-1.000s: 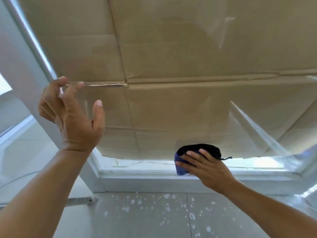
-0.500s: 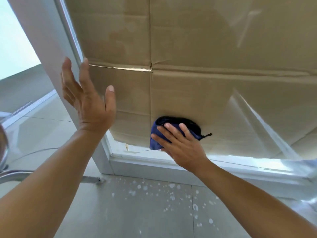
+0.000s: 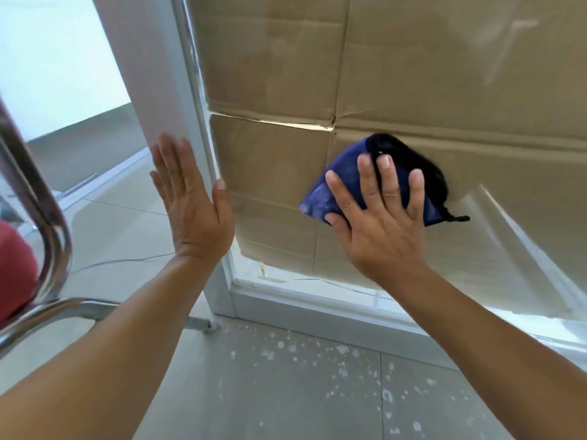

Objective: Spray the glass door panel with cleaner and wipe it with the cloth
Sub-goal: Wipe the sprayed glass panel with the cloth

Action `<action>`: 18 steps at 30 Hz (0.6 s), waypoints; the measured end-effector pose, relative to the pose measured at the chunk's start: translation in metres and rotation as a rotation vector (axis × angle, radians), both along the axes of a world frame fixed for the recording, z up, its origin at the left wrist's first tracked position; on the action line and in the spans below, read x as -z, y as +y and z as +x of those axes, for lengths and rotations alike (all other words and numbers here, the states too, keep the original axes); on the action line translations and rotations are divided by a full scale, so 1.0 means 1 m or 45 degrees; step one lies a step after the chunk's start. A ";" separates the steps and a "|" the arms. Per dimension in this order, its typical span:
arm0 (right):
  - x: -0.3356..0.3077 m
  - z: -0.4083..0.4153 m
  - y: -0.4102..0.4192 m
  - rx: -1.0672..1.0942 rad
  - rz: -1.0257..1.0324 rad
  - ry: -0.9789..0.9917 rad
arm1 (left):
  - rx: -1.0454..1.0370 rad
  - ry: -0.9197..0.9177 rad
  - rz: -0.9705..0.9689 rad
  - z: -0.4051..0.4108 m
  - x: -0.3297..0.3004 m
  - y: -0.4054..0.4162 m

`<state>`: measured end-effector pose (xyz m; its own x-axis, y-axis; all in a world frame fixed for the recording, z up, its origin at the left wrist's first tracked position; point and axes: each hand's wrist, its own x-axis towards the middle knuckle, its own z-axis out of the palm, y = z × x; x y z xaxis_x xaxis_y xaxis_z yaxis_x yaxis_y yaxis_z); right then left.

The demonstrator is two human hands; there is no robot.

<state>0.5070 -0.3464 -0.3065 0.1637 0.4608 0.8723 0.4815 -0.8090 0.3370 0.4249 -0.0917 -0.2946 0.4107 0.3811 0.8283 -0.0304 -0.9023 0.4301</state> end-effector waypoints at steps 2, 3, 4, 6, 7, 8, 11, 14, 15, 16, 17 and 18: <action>-0.008 -0.006 0.028 -0.022 -0.001 0.019 | 0.002 0.017 0.006 -0.001 0.004 0.005; -0.006 -0.008 0.040 -0.035 -0.030 0.014 | -0.005 0.026 -0.002 -0.001 0.005 0.007; 0.001 -0.010 0.049 -0.052 -0.075 0.007 | -0.012 0.038 -0.019 -0.002 0.007 0.008; 0.024 -0.013 0.062 -0.093 -0.209 0.005 | -0.010 0.062 -0.045 -0.005 0.009 0.012; 0.038 -0.015 0.064 -0.106 -0.293 0.015 | 0.003 0.071 -0.047 -0.006 0.011 0.014; 0.054 -0.015 0.063 -0.109 -0.386 0.030 | 0.022 0.076 -0.046 -0.007 0.011 0.015; 0.098 -0.015 0.044 -0.063 -0.689 0.066 | 0.090 0.064 -0.034 -0.010 0.010 0.018; 0.129 -0.013 0.009 -0.018 -0.890 0.069 | 0.157 0.050 -0.052 -0.012 0.010 0.021; 0.135 -0.013 -0.002 -0.009 -0.912 0.089 | 0.171 0.051 -0.074 -0.013 0.011 0.022; 0.139 -0.014 -0.010 -0.007 -0.915 0.110 | 0.183 0.052 -0.102 -0.014 0.012 0.024; 0.141 -0.015 -0.015 -0.014 -0.907 0.130 | 0.196 0.052 -0.136 -0.015 0.014 0.025; 0.142 -0.016 -0.017 -0.025 -0.891 0.146 | 0.209 0.051 -0.169 -0.017 0.015 0.026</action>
